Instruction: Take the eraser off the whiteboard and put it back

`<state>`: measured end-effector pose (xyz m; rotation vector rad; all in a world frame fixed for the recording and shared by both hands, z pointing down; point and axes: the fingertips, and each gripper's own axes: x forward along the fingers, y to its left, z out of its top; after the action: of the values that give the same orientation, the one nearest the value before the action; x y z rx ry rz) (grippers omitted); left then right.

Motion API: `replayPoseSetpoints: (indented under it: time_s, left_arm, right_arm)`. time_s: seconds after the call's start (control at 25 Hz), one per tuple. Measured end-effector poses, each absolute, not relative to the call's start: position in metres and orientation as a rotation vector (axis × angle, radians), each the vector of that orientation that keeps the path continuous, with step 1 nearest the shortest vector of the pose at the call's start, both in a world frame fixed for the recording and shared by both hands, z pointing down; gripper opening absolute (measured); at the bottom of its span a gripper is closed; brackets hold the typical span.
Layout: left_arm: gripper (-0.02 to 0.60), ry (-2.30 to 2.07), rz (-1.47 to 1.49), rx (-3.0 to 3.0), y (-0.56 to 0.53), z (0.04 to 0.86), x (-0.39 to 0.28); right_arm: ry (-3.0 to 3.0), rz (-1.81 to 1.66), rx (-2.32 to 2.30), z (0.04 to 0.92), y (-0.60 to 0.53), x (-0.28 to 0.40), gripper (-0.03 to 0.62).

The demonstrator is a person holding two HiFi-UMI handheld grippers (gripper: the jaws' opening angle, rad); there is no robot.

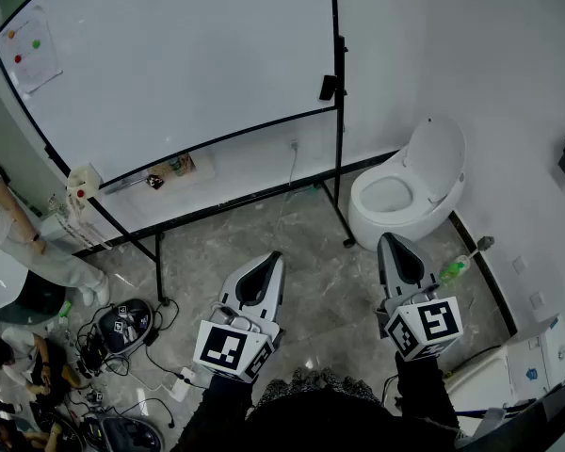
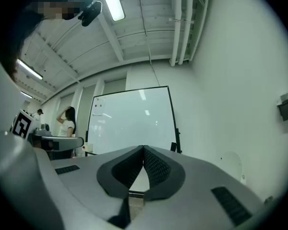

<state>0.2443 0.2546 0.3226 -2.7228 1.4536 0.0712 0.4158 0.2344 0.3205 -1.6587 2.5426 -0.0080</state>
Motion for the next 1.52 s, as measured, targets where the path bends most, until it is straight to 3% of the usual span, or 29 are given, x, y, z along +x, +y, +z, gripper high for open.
replayPoseSetpoints:
  time_s: [0.84,1.52]
  left_arm:
    - [0.002,1.541,0.006,-2.679,0.228,0.337,0.266]
    - [0.002,1.426,0.037,-2.769,0.051,0.348,0.212]
  right_arm:
    - [2.654,-0.022,-1.599,0.345,0.197,0.427,0.009]
    - [2.656,-0.006,-1.651,0.347,0.027,0.348,0.008]
